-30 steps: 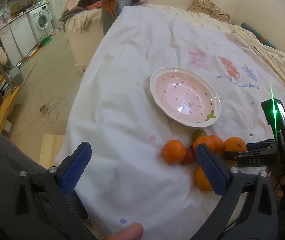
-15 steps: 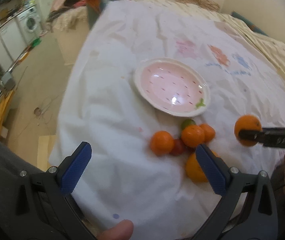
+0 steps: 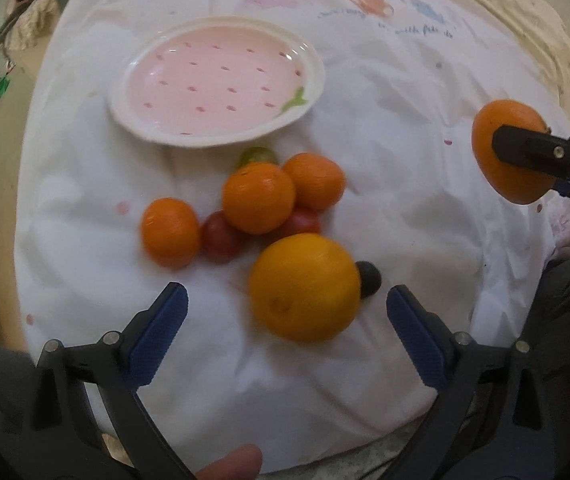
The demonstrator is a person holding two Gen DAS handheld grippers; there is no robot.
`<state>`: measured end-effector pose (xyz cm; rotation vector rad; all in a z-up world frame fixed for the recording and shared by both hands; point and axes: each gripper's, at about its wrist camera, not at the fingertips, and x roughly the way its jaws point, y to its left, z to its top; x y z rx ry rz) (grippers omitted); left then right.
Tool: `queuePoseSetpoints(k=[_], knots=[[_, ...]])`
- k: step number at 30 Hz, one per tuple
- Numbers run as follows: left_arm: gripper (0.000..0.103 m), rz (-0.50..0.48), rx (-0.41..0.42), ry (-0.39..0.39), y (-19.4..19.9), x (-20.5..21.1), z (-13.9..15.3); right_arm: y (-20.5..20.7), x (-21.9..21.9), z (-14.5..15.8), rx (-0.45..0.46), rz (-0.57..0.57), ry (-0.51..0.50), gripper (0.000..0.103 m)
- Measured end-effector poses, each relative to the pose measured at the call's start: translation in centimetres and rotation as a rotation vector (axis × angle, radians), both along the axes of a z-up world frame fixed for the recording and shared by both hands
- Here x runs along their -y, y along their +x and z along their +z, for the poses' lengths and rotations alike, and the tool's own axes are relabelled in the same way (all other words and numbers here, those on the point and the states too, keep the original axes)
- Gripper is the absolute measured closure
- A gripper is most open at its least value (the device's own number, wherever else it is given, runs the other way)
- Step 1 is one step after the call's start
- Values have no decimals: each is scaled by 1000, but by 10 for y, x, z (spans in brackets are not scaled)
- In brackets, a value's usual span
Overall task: Organize fruits
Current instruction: 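Grasp a large orange with the right tool while the left tool grasps a mandarin, then carry the large orange with the right tool into the pink bowl and release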
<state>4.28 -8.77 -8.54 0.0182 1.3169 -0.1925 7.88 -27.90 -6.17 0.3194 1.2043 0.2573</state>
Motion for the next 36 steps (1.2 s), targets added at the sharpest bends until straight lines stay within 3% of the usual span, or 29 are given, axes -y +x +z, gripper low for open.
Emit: queuePoseSetpoints(k=[5,10,12,27,36], knots=[[6,2,-23,1,9,6,-9,3,2,-5,-13,-16,2,39],[28,2,-44,-11,15,6,-18,5,3,-5,-15,-18,4,39],[45,11,-51,-38,18,5,-20,5,3,-5,-16,-19,7,39],[49,37,32,-38,1,-18,29,6,-2,-3,-5,-11,21,39],[49,61,130,-9,20,-37,64,6,-3,4,26,-12,39,39]])
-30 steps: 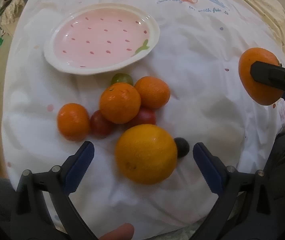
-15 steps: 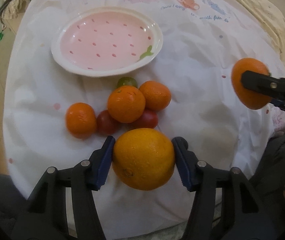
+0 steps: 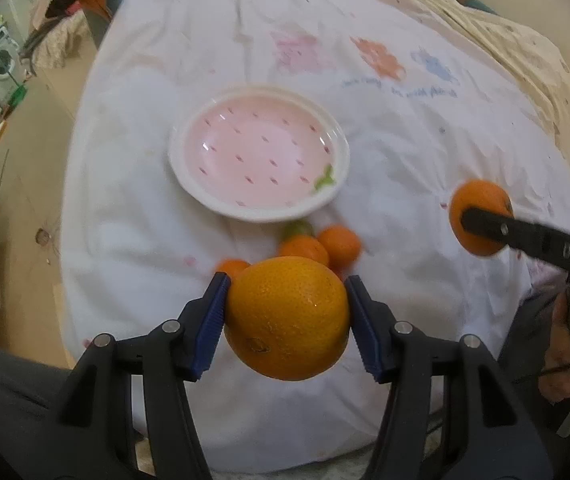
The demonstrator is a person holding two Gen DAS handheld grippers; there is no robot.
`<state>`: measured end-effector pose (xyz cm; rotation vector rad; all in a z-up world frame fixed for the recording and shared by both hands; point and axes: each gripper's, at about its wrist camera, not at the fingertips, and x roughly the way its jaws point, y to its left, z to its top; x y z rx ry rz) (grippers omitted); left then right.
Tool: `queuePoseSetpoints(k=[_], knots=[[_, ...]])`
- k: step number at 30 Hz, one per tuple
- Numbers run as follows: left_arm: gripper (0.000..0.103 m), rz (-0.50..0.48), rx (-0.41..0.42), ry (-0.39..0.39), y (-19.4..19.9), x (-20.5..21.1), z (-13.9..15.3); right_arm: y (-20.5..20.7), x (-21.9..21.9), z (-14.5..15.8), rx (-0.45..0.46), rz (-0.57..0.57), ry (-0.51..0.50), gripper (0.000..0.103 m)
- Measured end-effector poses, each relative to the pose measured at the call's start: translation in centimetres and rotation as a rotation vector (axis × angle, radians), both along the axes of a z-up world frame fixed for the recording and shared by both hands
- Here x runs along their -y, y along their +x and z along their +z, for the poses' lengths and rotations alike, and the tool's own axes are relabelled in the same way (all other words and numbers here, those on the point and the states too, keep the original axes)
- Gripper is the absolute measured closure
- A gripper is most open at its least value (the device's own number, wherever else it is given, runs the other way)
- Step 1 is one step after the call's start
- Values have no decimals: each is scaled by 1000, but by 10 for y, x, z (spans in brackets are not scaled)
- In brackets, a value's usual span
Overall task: Organize fruits
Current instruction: 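Carry the large orange with the right tool into the pink bowl and release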
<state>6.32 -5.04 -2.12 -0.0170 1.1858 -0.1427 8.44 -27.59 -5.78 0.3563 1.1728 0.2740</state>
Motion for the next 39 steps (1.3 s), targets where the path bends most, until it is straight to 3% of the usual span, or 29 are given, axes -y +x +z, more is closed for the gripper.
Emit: queuePoseSetpoints(k=[9,18,39], knots=[[49,26,72,43,40,-28,23,4,0,13,70,0,36,39],[49,26,100,73,74,-35,24,31,8,27,129,-25,67,39],[49,-14,89,136,151,-17,-10,109,-14,27,168,35,55,39]])
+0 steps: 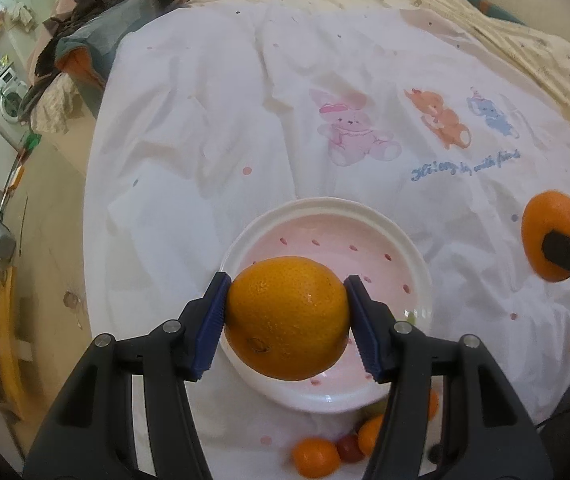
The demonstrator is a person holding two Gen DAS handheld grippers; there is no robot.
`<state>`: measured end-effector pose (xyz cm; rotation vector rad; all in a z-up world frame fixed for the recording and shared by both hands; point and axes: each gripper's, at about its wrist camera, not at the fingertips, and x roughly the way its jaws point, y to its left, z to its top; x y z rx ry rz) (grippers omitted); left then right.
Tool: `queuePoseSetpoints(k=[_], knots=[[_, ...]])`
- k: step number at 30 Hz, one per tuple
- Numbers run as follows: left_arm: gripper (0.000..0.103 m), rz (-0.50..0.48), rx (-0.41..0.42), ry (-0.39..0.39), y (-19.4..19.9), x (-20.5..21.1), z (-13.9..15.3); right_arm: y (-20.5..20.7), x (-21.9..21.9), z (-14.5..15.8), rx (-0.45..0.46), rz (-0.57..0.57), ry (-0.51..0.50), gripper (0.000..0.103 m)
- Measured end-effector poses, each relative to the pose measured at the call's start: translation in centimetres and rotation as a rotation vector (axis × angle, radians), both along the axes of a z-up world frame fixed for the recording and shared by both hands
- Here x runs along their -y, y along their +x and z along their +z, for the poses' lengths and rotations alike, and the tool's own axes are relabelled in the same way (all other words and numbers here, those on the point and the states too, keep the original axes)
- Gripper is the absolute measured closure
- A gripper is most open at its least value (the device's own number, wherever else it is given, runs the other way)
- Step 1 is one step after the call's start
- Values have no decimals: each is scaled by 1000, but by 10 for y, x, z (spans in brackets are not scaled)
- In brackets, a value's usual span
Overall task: Organize fruits
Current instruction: 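Carry the large orange with the right tool into the pink bowl and release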
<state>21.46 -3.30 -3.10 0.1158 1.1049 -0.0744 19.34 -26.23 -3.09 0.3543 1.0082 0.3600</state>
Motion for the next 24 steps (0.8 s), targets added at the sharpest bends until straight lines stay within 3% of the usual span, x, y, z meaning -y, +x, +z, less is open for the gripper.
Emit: queuePoseSetpoints(k=[15,18,24], knots=[[49,-39,-22,39,38,2,-54,67,-30,-40,-70,68,3,39],[49,-33,-54,-2,46,1,-63,77,-36,-50,-98,75,39,39],[49,-15,-68,37,50,-5,-70,92,-51,-77,-184,125,131,39]])
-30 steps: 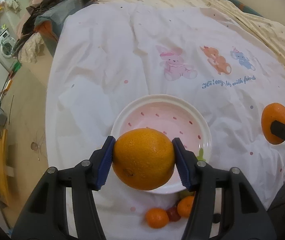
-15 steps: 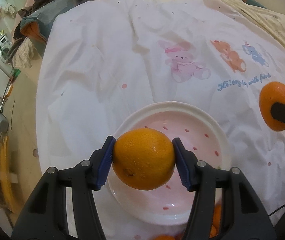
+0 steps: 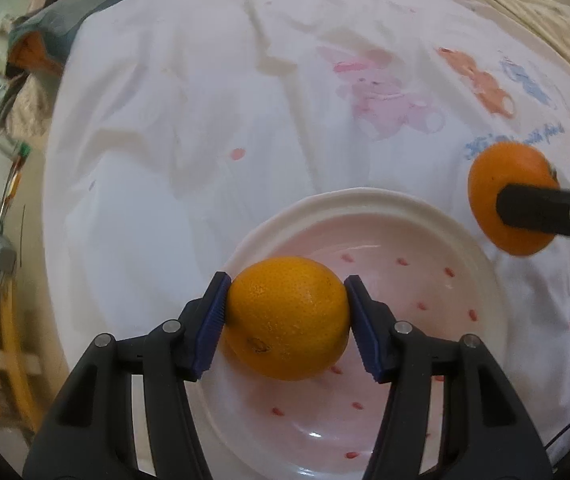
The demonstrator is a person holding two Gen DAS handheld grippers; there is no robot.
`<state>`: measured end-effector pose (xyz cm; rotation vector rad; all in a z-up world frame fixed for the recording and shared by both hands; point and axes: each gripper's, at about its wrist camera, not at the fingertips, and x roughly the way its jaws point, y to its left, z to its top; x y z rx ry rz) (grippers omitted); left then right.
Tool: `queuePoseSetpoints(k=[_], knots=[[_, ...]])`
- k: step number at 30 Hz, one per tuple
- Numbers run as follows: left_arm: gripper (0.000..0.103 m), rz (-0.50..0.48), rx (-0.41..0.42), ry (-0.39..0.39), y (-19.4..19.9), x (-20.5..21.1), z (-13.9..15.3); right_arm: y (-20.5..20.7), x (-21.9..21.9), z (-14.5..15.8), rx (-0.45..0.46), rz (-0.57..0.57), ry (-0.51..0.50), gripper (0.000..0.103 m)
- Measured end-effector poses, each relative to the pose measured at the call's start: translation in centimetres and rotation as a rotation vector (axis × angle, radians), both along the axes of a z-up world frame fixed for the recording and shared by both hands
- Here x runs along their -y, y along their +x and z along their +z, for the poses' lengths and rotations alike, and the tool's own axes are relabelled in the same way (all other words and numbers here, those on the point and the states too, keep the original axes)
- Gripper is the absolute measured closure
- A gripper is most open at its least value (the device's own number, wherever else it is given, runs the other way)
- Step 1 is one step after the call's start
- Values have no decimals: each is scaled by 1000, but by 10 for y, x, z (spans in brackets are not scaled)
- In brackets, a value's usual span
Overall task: Organize fruits
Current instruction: 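Carry the large orange with the right tool into the pink bowl and release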
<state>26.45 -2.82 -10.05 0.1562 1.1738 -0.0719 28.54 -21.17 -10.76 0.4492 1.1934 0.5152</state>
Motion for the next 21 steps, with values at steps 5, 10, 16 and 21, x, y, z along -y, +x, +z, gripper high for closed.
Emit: queuePoseSetpoints(k=[5,10,16,21], knots=[[48,-15,1,-13,-4,-3,0,1,-15,-7,-24,42,21,39],[47,-14,-8,-8,-3,0,-1,2,-23,-12,-44,52,21,39],[22,21,24,-24,-4,-7,9,5,-19,-16,-97,19,44,35],[21,79,50,-58,-4,-19,18,4,-7,-7,-68,-16,126,18]])
